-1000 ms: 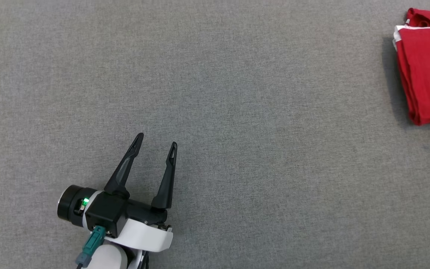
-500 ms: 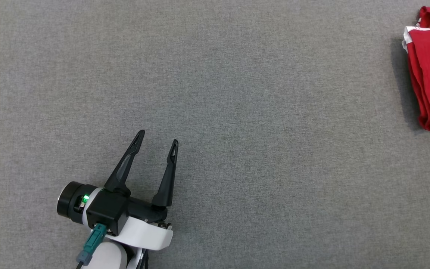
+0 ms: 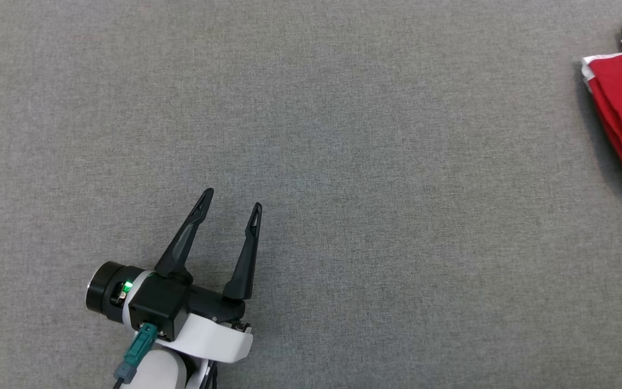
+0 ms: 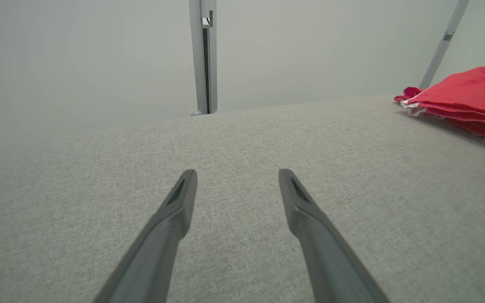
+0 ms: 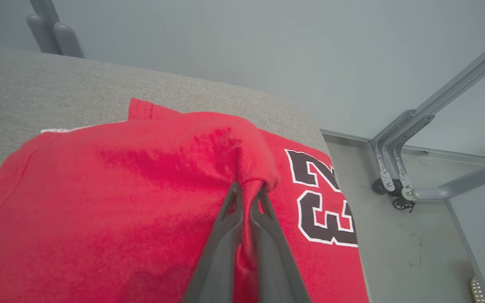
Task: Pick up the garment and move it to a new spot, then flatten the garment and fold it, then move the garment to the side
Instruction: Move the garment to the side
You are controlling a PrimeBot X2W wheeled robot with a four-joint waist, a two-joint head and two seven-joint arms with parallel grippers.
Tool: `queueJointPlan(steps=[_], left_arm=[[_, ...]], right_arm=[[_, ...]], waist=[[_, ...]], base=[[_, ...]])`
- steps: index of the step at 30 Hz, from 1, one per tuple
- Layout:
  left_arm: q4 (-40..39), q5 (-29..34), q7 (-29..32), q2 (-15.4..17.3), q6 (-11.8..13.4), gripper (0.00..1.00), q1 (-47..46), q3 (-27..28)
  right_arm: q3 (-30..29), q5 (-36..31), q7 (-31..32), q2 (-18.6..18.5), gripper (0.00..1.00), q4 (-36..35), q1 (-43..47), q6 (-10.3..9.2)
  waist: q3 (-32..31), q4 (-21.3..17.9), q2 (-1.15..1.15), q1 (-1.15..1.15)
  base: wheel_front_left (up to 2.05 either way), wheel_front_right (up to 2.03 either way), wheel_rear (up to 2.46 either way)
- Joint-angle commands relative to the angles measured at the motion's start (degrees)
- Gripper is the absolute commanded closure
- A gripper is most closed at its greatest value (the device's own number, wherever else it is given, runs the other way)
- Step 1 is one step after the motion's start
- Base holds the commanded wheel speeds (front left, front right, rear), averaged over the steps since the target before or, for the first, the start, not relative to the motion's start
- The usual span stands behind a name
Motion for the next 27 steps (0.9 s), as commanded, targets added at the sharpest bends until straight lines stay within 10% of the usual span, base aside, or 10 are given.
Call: queueJointPlan(steps=[1, 15, 16, 17, 18, 27], left_arm=[[0.1, -0.1, -0.1, 0.2, 0.1, 0.00, -0.8, 0.0], [0.3, 0.5, -0.1, 0.2, -0.6, 0.00, -0.7, -0.1], [0.3, 0.5, -0.1, 0.2, -0.6, 0.00, -0.7, -0.1], [0.4, 0.5, -0.1, 0.2, -0.7, 0.00, -0.7, -0.1], [0.4, 0.6, -0.1, 0.2, -0.7, 0.00, -0.8, -0.1], [1.2, 0.3, -0.1, 0.2, -0.9, 0.00, -0.2, 0.1]], right_arm=[[0.0, -0.9, -1.2, -0.7, 1.00, 0.6, -1.2, -0.03], [-4.5, -7.2, -9.2, 1.2, 1.00, 12.9, -4.1, -0.03], [-5.1, -7.8, -9.9, 1.7, 0.89, 14.5, -4.4, -0.02], [-5.9, -8.8, -10.9, 2.0, 0.56, 16.5, -5.2, -0.03], [-6.9, -9.8, -12.1, 2.4, 0.00, 18.3, -6.1, -0.03], [-10.6, -17.9, -15.0, 8.3, 0.00, 29.1, -9.6, -0.03]], waist=[[-0.1, 0.0, 0.00, 0.00], [-0.4, 0.2, 0.00, 0.00], [-0.4, 0.2, 0.00, 0.00], [-0.4, 0.3, 0.00, 0.00], [-0.4, 0.4, 0.00, 0.00], [-2.1, 0.5, 0.00, 0.00]], base=[[0.00, 0.00, 0.00], [0.00, 0.00, 0.00], [0.00, 0.00, 0.00], [0.00, 0.00, 0.00], [0.00, 0.00, 0.00], [0.00, 0.00, 0.00]])
